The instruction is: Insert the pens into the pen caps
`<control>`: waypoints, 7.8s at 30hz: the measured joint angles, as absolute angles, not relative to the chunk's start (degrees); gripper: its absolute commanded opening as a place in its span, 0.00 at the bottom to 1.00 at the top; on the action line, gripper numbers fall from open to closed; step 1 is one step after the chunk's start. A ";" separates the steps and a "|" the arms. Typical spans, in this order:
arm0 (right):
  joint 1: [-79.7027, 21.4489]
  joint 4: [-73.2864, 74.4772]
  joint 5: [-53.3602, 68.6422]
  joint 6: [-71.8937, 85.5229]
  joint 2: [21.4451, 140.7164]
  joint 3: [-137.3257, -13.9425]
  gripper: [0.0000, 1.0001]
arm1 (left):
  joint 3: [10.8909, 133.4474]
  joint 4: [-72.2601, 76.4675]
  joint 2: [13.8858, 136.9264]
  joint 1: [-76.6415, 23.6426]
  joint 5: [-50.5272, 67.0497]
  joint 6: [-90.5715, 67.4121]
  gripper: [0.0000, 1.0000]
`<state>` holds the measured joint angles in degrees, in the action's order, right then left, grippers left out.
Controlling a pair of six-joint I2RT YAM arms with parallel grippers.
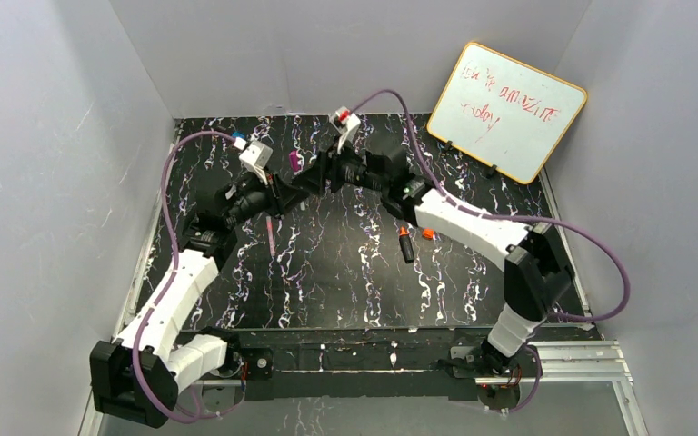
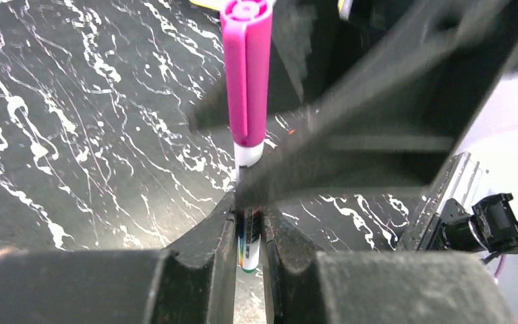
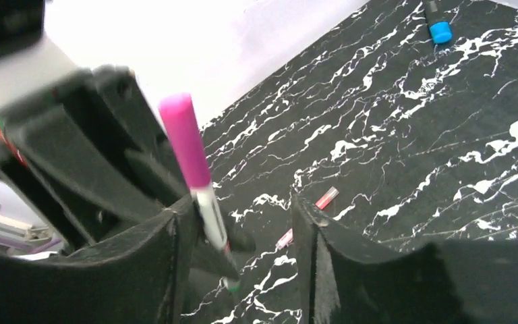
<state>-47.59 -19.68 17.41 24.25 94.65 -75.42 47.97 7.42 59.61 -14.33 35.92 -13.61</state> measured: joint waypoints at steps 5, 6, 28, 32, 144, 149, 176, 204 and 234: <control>-42.54 -15.99 21.17 24.97 101.54 -88.12 0.74 | 39.09 15.59 59.29 -14.06 36.69 -18.92 0.00; -40.95 -16.21 21.28 25.34 102.59 -90.94 0.74 | 37.78 15.92 59.29 -14.06 36.91 -19.49 0.00; -29.74 -19.99 19.42 27.18 73.23 -58.22 0.76 | 51.11 -17.69 87.11 -19.66 -2.22 -19.05 0.00; -29.74 -19.05 19.42 27.44 69.12 -53.69 0.76 | 55.48 -21.19 92.99 -21.61 -6.15 -18.59 0.03; -43.86 0.23 -1.43 34.87 83.66 -69.91 0.20 | 32.36 32.53 60.88 -28.05 25.89 -30.59 0.53; -46.41 0.43 -4.34 34.98 84.49 -71.81 0.20 | 32.84 29.06 61.36 -29.12 20.69 -28.10 0.53; -51.33 0.47 -10.35 34.28 89.08 -73.82 0.23 | 34.61 29.06 63.46 -29.06 22.41 -27.20 0.17; -47.40 2.44 -12.56 30.06 85.30 -74.87 0.71 | 34.96 25.12 65.14 -29.06 20.05 -25.71 0.00; -20.36 40.32 -11.70 34.24 99.74 -70.41 0.64 | 40.25 0.93 53.60 -29.06 22.74 -20.73 0.00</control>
<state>-20.36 40.32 -11.70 34.24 99.74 -70.41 40.25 0.93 53.60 -29.06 22.74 -20.73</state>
